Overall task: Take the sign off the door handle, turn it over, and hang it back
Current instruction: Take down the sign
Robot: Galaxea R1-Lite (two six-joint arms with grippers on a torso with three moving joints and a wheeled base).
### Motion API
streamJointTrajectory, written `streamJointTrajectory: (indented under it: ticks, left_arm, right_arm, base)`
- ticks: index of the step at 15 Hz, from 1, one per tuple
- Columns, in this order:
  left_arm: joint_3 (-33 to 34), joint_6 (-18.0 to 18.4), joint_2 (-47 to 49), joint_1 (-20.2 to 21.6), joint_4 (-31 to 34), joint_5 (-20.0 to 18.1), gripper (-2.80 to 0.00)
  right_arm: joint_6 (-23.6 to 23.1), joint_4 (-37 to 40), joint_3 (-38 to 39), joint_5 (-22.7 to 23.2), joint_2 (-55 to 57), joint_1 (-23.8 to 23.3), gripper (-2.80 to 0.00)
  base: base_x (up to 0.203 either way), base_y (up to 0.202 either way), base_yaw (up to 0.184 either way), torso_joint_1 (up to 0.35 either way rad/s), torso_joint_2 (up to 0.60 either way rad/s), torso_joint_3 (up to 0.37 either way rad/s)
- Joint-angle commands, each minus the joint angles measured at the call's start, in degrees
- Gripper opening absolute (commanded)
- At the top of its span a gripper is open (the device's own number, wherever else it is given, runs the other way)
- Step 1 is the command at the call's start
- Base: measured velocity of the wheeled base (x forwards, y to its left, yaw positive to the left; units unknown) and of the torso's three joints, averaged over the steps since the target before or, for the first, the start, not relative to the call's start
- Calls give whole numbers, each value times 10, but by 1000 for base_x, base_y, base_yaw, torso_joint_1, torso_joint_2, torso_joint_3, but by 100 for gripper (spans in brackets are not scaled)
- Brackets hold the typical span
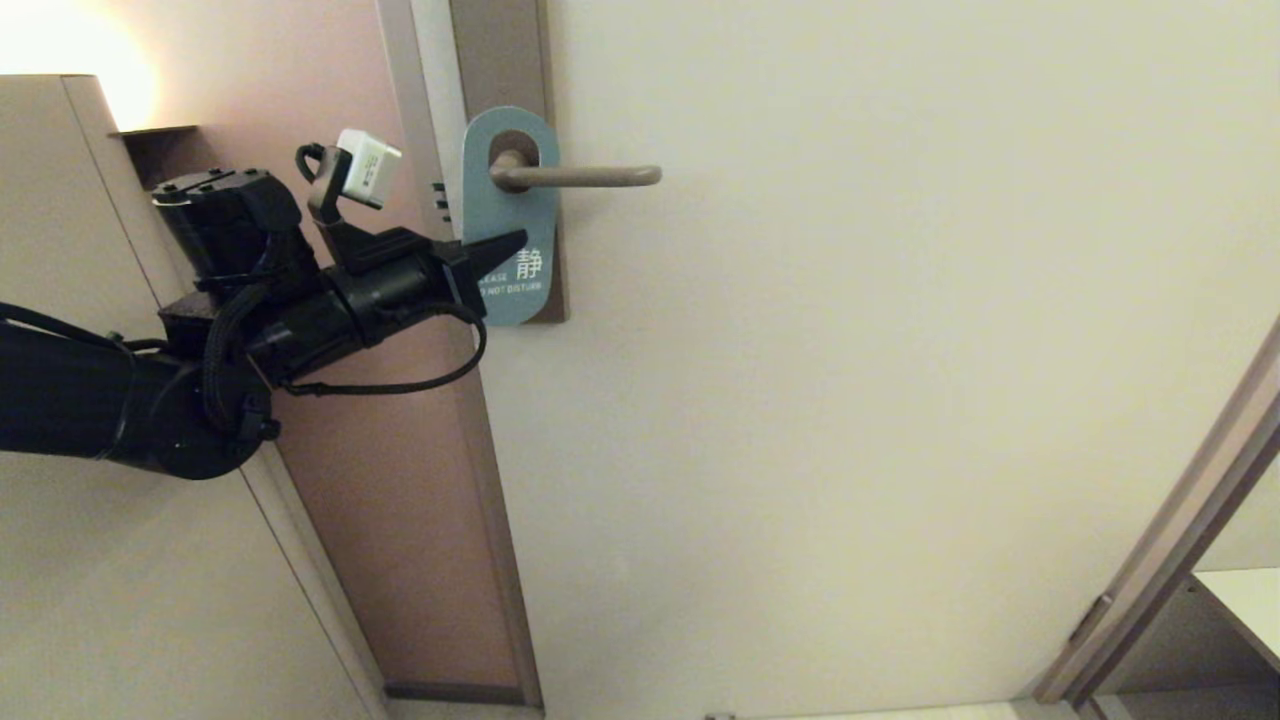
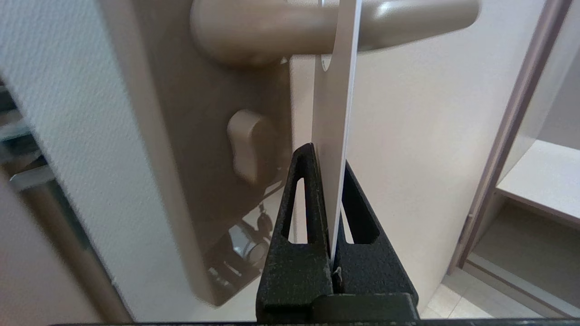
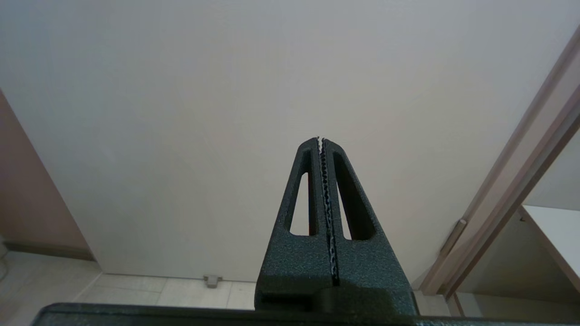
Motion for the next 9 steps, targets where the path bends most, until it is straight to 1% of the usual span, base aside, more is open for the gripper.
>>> streamJointTrajectory:
  ticks: [1,3,7,9]
  left_arm:
    - [-4,-1,-1,-4,-3,-2,-280]
    - [-3,-1,-2,-11,-3,2,-280]
    - [-3,0,-2,-28,-2,37,-280]
    - [-3,0,-2,-30,5,40,-280]
  right_arm:
    - [-1,0,0,0,1,1,-280]
    - [-1,0,0,0,1,0,-280]
    - [-1,0,0,0,1,1,-280]
    - [-1,0,0,0,1,0,-280]
  base:
    - [0,0,0,0,0,0]
    - [0,0,0,0,0,0]
    - [0,0,0,0,0,0]
    - [0,0,0,0,0,0]
